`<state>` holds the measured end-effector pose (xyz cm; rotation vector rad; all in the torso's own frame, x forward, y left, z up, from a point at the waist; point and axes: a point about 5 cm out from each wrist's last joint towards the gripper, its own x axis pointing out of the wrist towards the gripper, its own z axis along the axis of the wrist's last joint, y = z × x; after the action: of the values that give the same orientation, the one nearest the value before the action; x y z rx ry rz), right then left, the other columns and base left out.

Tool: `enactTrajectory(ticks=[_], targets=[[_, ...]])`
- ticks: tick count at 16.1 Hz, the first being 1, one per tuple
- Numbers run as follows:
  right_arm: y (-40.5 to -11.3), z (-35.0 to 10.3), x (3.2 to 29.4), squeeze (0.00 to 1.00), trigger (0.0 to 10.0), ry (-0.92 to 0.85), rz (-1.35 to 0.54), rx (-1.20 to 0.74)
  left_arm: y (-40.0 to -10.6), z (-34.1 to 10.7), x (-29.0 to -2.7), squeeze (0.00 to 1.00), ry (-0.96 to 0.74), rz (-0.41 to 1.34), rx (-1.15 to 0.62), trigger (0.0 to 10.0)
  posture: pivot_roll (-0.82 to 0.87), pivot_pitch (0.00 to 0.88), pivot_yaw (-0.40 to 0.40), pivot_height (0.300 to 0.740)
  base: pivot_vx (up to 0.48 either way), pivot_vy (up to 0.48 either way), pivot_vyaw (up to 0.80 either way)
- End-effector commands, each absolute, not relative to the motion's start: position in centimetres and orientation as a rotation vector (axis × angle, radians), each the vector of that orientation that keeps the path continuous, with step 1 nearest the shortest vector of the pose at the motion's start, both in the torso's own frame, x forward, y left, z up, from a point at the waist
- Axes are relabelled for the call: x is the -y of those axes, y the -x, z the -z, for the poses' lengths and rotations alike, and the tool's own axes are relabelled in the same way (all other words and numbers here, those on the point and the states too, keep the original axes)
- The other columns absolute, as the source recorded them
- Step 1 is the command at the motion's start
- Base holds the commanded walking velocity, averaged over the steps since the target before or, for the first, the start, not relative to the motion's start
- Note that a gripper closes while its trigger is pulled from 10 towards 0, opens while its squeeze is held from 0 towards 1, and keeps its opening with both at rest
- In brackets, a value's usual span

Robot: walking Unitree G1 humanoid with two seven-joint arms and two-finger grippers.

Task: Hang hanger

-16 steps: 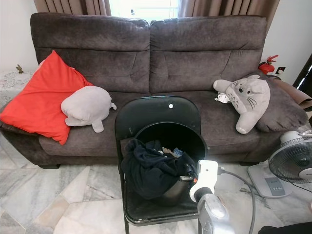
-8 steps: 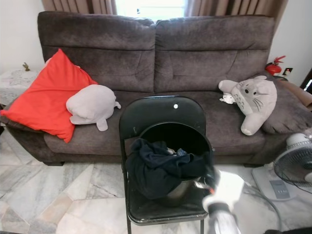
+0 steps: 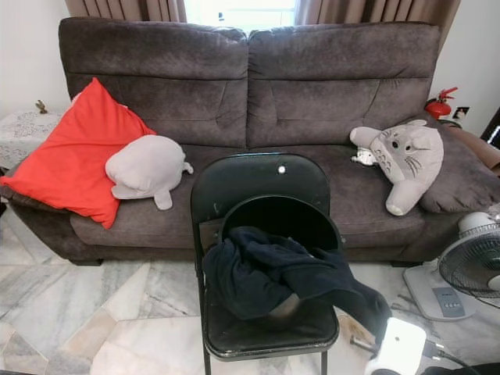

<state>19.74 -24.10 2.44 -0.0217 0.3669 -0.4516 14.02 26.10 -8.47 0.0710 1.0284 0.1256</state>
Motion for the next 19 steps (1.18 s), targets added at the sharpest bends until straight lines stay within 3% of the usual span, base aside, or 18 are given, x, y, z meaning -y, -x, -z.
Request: enactTrajectory(ticks=[1, 3, 4, 7, 8, 17, 19], targets=[[-19.9, -2.5, 24.7, 0.0, 10.0, 0.036, 0.468, -0.37, -13.5, 8.6, -26.4, 0.0, -0.091, -0.121, -1.058, 10.0, -0.05, 0.0, 0.016, 0.74, 0.0, 0.0, 0.0], [-20.3, -2.7, 24.7, 0.0, 10.0, 0.046, 0.454, -0.361, -13.5, 8.6, -26.4, 0.0, -0.092, -0.123, -1.058, 10.0, -0.04, 0.0, 0.015, 0.74, 0.0, 0.0, 0.0], [-20.7, -2.9, 24.6, 1.0, 10.0, 0.038, 0.435, -0.343, -13.5, 8.6, -26.4, 0.0, -0.092, -0.124, -1.058, 10.0, -0.04, 0.0, 0.015, 0.74, 0.0, 0.0, 0.0], [-21.0, -3.2, 23.7, 0.94, 10.0, 0.081, 0.37, -0.311, -13.5, 8.6, -26.4, 0.0, -0.091, -0.123, -1.059, 10.0, -0.04, 0.0, 0.014, 0.74, 0.0, 0.0, 0.0], [-20.4, -2.4, 22.9, 0.0, 10.0, 0.072, 0.344, -0.339, -13.5, 8.6, -26.4, 0.0, -0.09, -0.124, -1.058, 10.0, -0.05, 0.0, 0.015, 0.74, 0.0, 0.0, 0.0], [-19.8, 1.3, 22.0, 0.0, 10.0, 0.062, 0.241, -0.488, -13.6, 8.7, -26.1, 0.0, -0.08, -0.125, -1.056, 10.0, -0.04, 0.0, 0.002, 0.74, 0.0, 0.0, 0.0], [-20.4, 2.7, 20.8, 0.0, 10.0, 0.033, 0.16, -0.53, -13.6, 8.7, -26.1, 0.0, -0.077, -0.125, -1.057, 10.0, -0.04, 0.0, 0.001, 0.74, 0.0, 0.0, 0.0]])
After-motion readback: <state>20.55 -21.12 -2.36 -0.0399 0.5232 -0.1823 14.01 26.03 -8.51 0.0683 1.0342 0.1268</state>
